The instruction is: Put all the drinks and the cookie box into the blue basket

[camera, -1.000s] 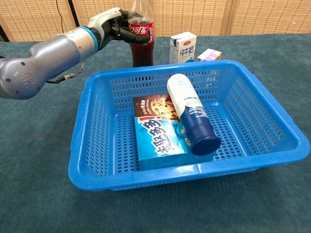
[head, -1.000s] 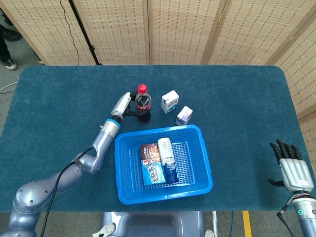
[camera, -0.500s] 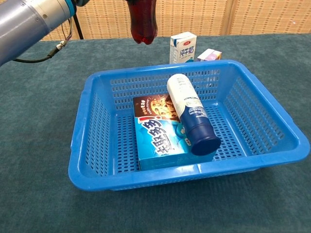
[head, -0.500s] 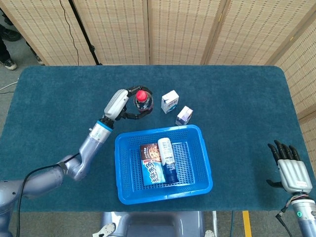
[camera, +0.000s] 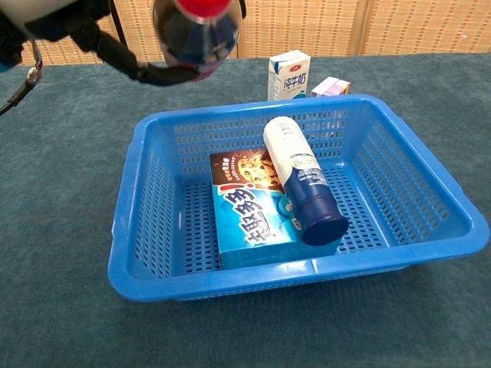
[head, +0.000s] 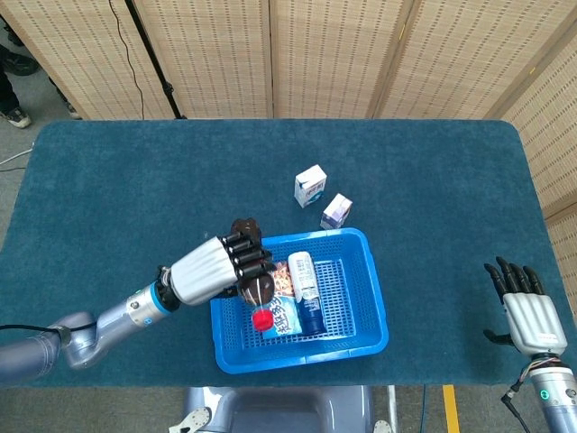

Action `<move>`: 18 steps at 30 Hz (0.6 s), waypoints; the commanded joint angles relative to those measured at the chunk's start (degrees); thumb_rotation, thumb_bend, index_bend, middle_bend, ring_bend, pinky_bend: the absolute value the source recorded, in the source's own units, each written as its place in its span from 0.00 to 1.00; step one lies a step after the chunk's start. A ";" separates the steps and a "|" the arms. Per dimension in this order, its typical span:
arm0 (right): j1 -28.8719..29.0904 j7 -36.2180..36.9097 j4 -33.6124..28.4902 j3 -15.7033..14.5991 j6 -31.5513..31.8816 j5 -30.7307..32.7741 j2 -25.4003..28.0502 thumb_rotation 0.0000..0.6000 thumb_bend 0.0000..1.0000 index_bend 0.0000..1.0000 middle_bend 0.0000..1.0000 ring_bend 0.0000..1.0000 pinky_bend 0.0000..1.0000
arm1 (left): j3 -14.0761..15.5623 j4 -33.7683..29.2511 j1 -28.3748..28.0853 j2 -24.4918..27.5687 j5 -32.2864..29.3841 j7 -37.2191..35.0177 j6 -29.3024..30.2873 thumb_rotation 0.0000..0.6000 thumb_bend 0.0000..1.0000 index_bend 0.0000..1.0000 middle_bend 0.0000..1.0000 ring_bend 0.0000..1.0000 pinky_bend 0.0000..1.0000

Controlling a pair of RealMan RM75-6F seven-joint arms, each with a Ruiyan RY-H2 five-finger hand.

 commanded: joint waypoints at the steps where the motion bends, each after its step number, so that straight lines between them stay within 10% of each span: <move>1: -0.03 -0.08 -0.05 0.02 0.02 0.06 -0.02 1.00 0.00 0.00 0.00 0.00 0.00 | 2.30 0.82 0.23 0.03 3.17 3.04 0.96 1.00 0.71 0.70 0.44 0.40 0.47; 18: -0.03 0.19 0.07 0.14 -0.17 0.38 0.13 1.00 0.00 0.00 0.00 0.00 0.00 | 6.14 2.16 -0.72 -1.61 3.69 3.95 -2.64 1.00 0.68 0.68 0.44 0.40 0.47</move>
